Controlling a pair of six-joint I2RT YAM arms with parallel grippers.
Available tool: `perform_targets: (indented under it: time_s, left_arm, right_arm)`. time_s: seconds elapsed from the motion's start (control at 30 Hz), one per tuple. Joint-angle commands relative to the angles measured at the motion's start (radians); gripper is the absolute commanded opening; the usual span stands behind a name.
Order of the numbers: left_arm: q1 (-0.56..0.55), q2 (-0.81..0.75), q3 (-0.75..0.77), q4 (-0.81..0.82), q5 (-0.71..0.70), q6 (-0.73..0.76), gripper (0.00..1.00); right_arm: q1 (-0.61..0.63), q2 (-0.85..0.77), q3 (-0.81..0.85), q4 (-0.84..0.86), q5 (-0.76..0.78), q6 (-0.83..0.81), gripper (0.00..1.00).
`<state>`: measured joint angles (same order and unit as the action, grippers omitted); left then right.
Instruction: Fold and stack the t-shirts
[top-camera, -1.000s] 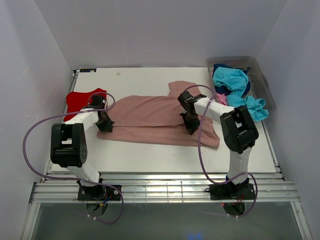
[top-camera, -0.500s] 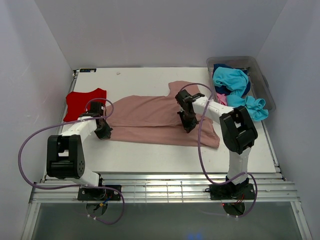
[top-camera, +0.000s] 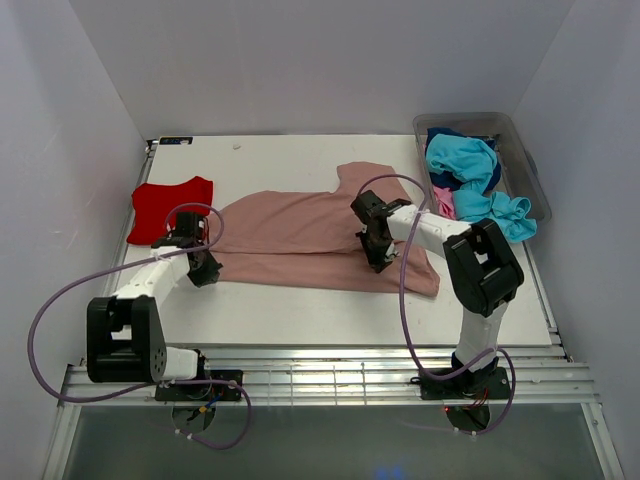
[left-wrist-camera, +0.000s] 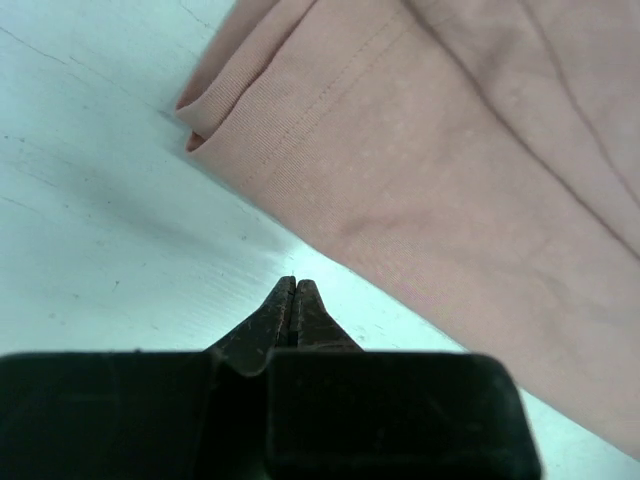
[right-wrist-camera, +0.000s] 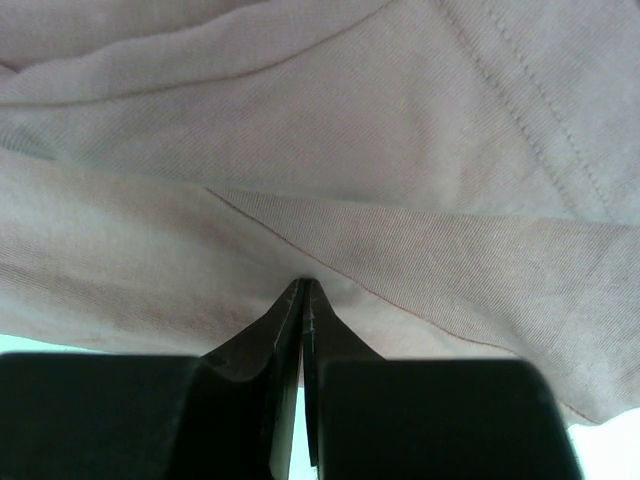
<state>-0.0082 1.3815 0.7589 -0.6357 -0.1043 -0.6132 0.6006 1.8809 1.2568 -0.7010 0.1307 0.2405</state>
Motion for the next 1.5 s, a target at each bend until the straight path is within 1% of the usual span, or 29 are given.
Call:
perform_targets:
  time_s: [0.0,0.1,0.2,0.4,0.43,0.47,0.53,0.63,0.67,0.87,0.97,1.03,1.13,1.17,1.2,1.23,1.27,1.3,1.47]
  left_arm:
    - [0.007,-0.116,0.025,-0.013,-0.001,-0.013,0.0]
    - [0.007,-0.144,0.031,0.034,-0.012,-0.005,0.0]
    - [0.007,-0.13,0.023,0.097,-0.008,0.003,0.0]
    - [0.007,0.017,0.026,0.157,0.003,0.003,0.0]
    - [0.007,0.033,0.026,0.162,-0.001,0.004,0.0]
    - [0.007,0.057,0.028,0.165,-0.006,0.004,0.0]
    - [0.007,0.076,0.03,0.165,-0.023,0.006,0.0]
    - [0.007,0.085,0.017,0.148,-0.058,0.001,0.0]
    - [0.007,0.083,0.011,0.142,-0.067,-0.002,0.0]
    - [0.007,0.041,-0.024,0.065,-0.107,-0.028,0.0]
    - [0.007,0.024,-0.033,0.025,-0.113,-0.054,0.0]
    - [0.007,0.004,-0.05,0.01,-0.12,-0.077,0.0]
    - [0.007,-0.01,-0.059,-0.022,-0.126,-0.105,0.0]
    - [0.007,-0.012,-0.062,-0.03,-0.126,-0.109,0.0]
    - [0.007,-0.013,-0.064,-0.036,-0.124,-0.114,0.0]
    - [0.007,-0.018,-0.059,-0.039,-0.121,-0.12,0.0]
    - [0.007,-0.028,-0.058,-0.036,-0.117,-0.122,0.0]
    - [0.007,-0.038,-0.056,-0.032,-0.107,-0.12,0.0]
    - [0.007,-0.128,-0.03,0.042,-0.064,-0.063,0.0]
  right_arm:
    - [0.042,0.012,-0.082,-0.081,-0.032,0.034,0.08]
    - [0.05,0.003,-0.099,-0.08,-0.031,0.037,0.08]
    - [0.053,0.001,-0.102,-0.08,-0.029,0.042,0.08]
    - [0.065,-0.054,-0.086,-0.078,0.012,0.066,0.08]
    - [0.067,-0.081,-0.073,-0.081,0.02,0.069,0.18]
    - [0.068,-0.097,-0.063,-0.083,0.036,0.072,0.25]
    - [0.07,-0.136,-0.021,-0.106,0.064,0.077,0.34]
    - [0.07,-0.178,0.036,-0.149,0.089,0.075,0.37]
    - [0.07,-0.184,0.079,-0.161,0.105,0.074,0.38]
    - [0.07,-0.203,0.228,-0.222,0.119,0.062,0.38]
    - [0.071,-0.201,0.237,-0.195,0.075,0.06,0.38]
    - [0.07,-0.189,0.217,-0.147,0.029,0.062,0.38]
    - [0.074,-0.152,0.199,-0.112,-0.017,0.075,0.36]
    - [0.077,-0.143,0.193,-0.101,-0.025,0.077,0.34]
    - [0.08,-0.126,0.182,-0.077,-0.029,0.08,0.24]
    - [0.09,-0.12,0.176,-0.059,-0.043,0.08,0.15]
    - [0.094,-0.114,0.168,-0.04,-0.051,0.079,0.1]
    - [0.097,-0.099,0.165,-0.026,-0.062,0.079,0.08]
    - [0.131,-0.072,0.184,0.003,-0.072,0.089,0.08]
